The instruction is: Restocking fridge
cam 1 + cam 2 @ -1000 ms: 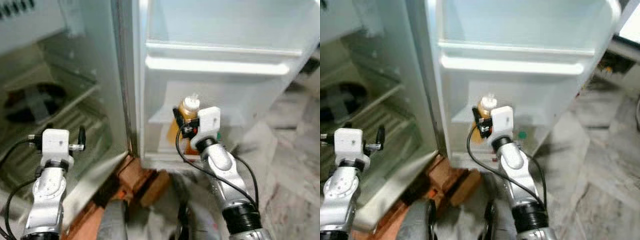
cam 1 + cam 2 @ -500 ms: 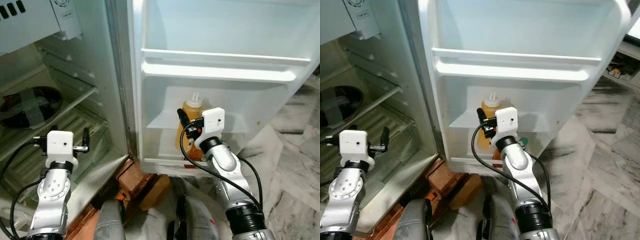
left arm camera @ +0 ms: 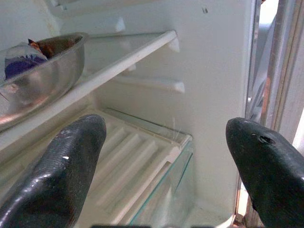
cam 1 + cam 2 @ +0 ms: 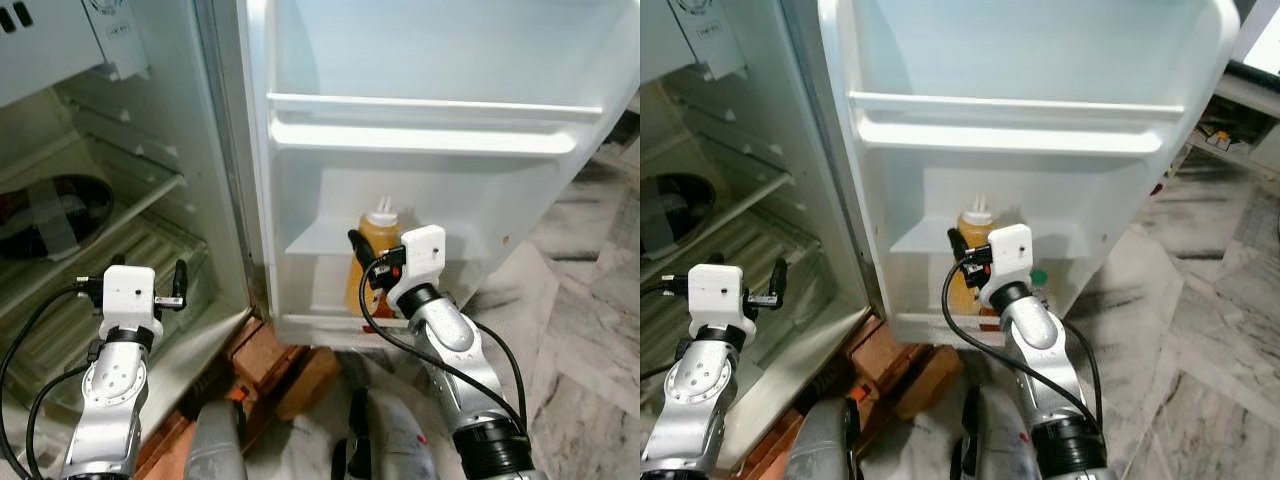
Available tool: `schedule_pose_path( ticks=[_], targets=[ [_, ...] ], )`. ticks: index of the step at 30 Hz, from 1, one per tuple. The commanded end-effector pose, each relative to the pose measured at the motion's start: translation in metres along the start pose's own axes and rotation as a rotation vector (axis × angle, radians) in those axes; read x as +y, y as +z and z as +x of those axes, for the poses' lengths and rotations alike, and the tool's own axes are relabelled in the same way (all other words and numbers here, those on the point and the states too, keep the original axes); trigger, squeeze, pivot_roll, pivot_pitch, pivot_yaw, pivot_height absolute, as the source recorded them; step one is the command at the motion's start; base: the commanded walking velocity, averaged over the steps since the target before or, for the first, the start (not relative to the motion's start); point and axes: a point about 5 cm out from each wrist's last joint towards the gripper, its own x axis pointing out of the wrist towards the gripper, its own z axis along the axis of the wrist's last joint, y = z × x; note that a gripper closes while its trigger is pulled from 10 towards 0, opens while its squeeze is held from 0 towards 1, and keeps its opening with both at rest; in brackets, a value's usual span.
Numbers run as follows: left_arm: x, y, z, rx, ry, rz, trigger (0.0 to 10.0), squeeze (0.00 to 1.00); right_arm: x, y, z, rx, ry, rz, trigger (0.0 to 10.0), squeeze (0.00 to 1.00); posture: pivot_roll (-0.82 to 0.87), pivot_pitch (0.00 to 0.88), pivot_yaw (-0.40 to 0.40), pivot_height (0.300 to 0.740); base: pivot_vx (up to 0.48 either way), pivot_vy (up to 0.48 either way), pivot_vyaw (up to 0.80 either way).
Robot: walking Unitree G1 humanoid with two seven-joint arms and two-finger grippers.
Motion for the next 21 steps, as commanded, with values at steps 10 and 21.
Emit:
schedule_pose_path(
  ticks=[10, 21],
  targets=[
    [0.001, 0.003, 0.003, 0.004, -0.005, 0.028, 10.0, 0.00, 0.004, 0.007, -0.001, -0.029, 0.042, -0.001, 10.0, 0.00, 0.09, 0.085, -0.044, 0.526, 0.000, 0.000, 0.00],
    [0.001, 0.002, 0.002, 0.015, -0.008, 0.045, 10.0, 0.00, 0.012, 0.001, 0.012, 0.008, 0.122, 0.010, 10.0, 0.00, 0.12, 0.129, -0.044, 0.526, 0.000, 0.000, 0.00]
  ],
)
